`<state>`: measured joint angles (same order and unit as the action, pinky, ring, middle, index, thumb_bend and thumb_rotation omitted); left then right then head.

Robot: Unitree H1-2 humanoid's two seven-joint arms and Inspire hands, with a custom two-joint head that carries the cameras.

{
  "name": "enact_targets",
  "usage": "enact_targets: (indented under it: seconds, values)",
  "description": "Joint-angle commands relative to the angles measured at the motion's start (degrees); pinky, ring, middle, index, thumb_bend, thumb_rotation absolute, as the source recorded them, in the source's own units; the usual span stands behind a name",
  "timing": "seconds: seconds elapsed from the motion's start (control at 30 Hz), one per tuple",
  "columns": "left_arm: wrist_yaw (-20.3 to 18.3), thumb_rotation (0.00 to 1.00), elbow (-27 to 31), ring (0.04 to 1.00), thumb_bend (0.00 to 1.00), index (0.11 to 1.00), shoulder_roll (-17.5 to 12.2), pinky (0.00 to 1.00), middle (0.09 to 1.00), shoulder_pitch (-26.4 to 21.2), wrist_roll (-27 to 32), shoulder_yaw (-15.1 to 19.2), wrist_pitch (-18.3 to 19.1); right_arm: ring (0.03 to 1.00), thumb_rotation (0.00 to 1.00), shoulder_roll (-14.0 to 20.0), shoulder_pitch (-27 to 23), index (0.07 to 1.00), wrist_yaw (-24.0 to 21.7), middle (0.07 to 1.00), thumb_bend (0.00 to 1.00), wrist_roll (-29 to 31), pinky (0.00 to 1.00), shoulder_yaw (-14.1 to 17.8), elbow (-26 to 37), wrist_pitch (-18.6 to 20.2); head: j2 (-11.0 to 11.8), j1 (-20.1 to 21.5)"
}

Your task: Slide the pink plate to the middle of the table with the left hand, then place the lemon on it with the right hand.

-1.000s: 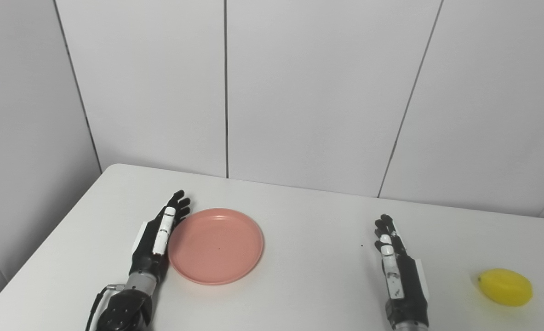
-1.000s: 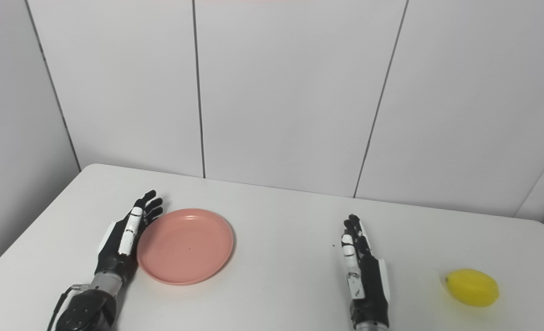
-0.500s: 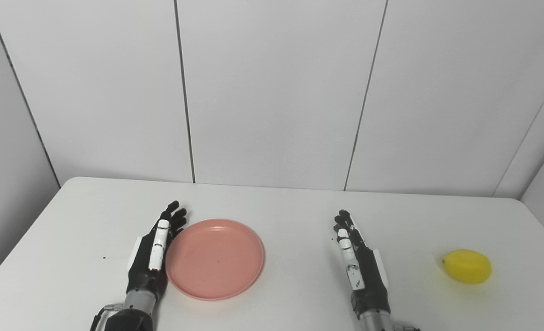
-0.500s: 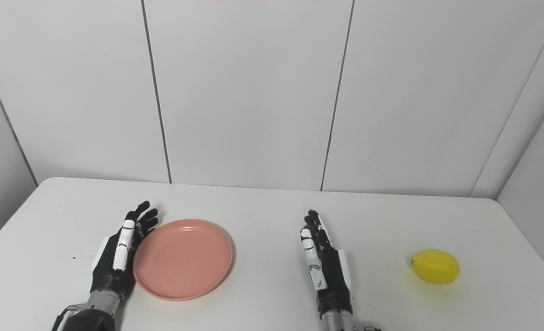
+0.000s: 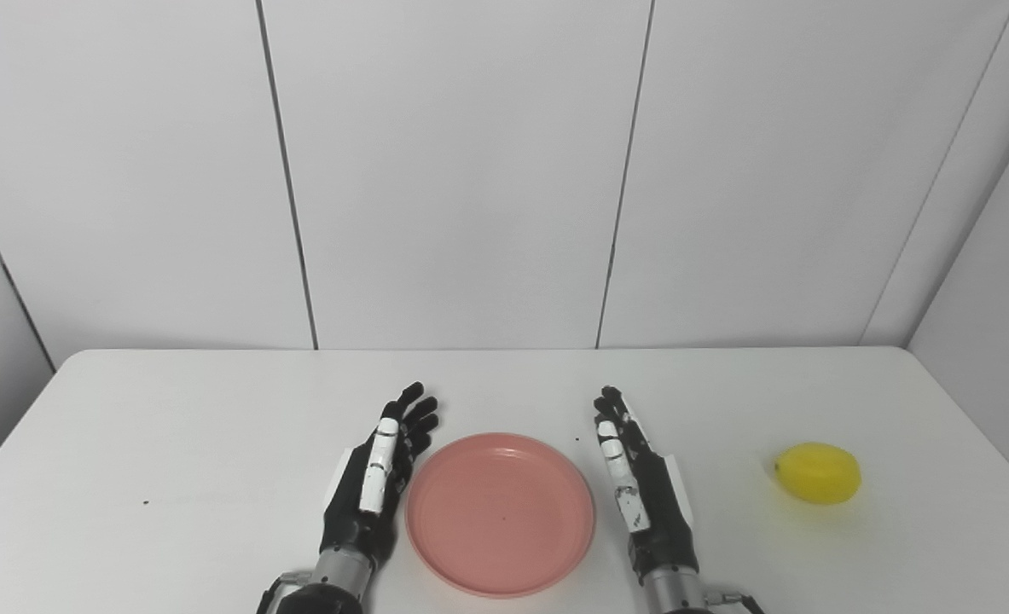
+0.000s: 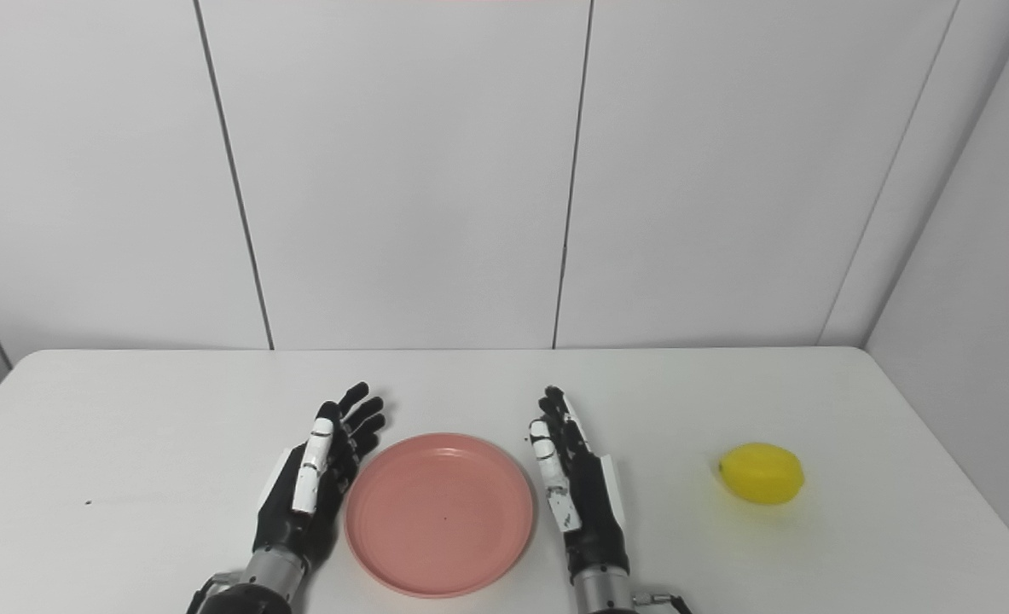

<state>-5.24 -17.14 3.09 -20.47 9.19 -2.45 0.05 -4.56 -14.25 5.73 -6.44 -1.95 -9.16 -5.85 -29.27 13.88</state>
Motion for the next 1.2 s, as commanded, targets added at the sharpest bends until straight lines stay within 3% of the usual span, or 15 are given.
enact_targets:
  seconds: [0.0,0.3,0.73,0.93,1.1,1.17]
  values:
    - [0.5,1.00,-1.7,0.905,0.58,0.894,0.9,0.93,0.898,-0.3,-1.0,-0.2,0.6,0.919,0.95,-0.6,-1.8,0.914,0.9,0.911,0.73,-0.6,0.94,-0.3,1.0,-3.1,-0.1,0.1]
    - [0.5,1.00,-4.7,0.897,0.56,0.891,2.5,0.91,0.897,-1.5,-2.9,-0.6,-2.0,0.930,0.96,-0.4,-1.4,0.927,0.6,0.922,0.72,-0.7,0.96,-0.3,2.0,-2.4,-0.3,0.8]
    - [-0.9,1.00,-7.4,0.895,0.57,0.887,2.2,0.91,0.889,-1.9,-3.3,-1.2,-4.6,0.932,0.95,0.7,-1.6,0.924,1.4,0.918,0.67,-2.4,0.93,0.1,3.5,-3.7,-0.4,3.0]
    - [-1.8,1.00,-7.8,0.896,0.59,0.889,1.4,0.91,0.890,-1.8,-3.1,-1.1,-5.3,0.917,0.95,2.2,-1.3,0.933,4.6,0.922,0.63,-7.4,0.90,0.7,7.3,-3.2,-0.8,5.0]
    - [-2.3,1.00,-7.7,0.888,0.58,0.885,0.3,0.90,0.885,-1.7,-3.6,-1.2,-5.3,0.916,0.89,4.0,-0.2,0.928,7.7,0.920,0.67,-15.1,0.85,2.1,13.8,1.8,-1.5,7.3]
    - [-2.6,1.00,-7.4,0.888,0.59,0.887,-0.2,0.90,0.886,-1.6,-3.9,-1.4,-5.0,0.909,0.80,5.0,0.3,0.921,8.8,0.912,0.67,-19.0,0.87,3.1,16.4,4.0,-1.9,8.0]
